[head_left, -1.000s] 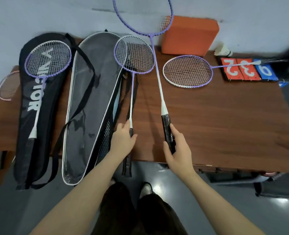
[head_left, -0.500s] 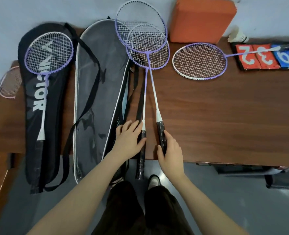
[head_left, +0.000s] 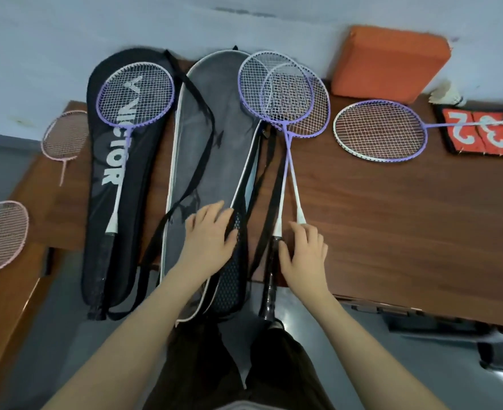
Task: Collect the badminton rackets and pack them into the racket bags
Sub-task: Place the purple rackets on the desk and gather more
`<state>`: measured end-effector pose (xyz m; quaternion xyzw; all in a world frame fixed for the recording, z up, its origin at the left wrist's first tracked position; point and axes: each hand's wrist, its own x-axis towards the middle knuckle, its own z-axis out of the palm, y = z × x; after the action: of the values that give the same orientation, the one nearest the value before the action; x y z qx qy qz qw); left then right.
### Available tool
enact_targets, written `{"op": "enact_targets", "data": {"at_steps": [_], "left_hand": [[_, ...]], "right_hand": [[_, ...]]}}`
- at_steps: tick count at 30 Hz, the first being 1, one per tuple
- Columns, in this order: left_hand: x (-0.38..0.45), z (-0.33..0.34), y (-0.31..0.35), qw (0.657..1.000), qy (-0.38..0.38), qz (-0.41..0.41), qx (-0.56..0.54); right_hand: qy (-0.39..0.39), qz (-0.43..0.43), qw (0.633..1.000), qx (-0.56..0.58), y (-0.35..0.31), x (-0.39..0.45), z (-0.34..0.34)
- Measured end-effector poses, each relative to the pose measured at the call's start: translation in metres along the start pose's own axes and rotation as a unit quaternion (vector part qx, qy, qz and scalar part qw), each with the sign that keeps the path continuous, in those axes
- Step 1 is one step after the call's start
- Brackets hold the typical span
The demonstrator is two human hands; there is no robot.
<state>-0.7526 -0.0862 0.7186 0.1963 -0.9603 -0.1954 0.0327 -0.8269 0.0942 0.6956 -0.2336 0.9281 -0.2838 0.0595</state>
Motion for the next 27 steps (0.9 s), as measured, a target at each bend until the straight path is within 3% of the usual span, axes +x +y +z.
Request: {"op": "enact_targets", "data": {"at_steps": [7, 14, 19, 27], "left_hand": [[-0.010, -0.053, -0.113, 0.995, 0.050, -0.088, -0.009], [-0.035, -0.066, -0.217, 0.989, 0.005, -0.146, -0.002], [-0.048, -0.055, -0.229, 0.991, -0.045, -0.124, -0.029], [-0.061, -0.045, -0.237, 0.988, 0.045, -0.098, -0.113]], "right_hand": [[-0.047, -0.061, 0.996, 0.045, -0.117, 0.039, 0.057], [-0.055, -0.110, 0.992, 0.027, -0.215, 0.050, 0.136], [-0.094, -0.064, 0.993, 0.017, -0.254, 0.060, 0.177], [-0.145, -0.056, 0.988, 0.013, -0.277, 0.080, 0.199]]}}
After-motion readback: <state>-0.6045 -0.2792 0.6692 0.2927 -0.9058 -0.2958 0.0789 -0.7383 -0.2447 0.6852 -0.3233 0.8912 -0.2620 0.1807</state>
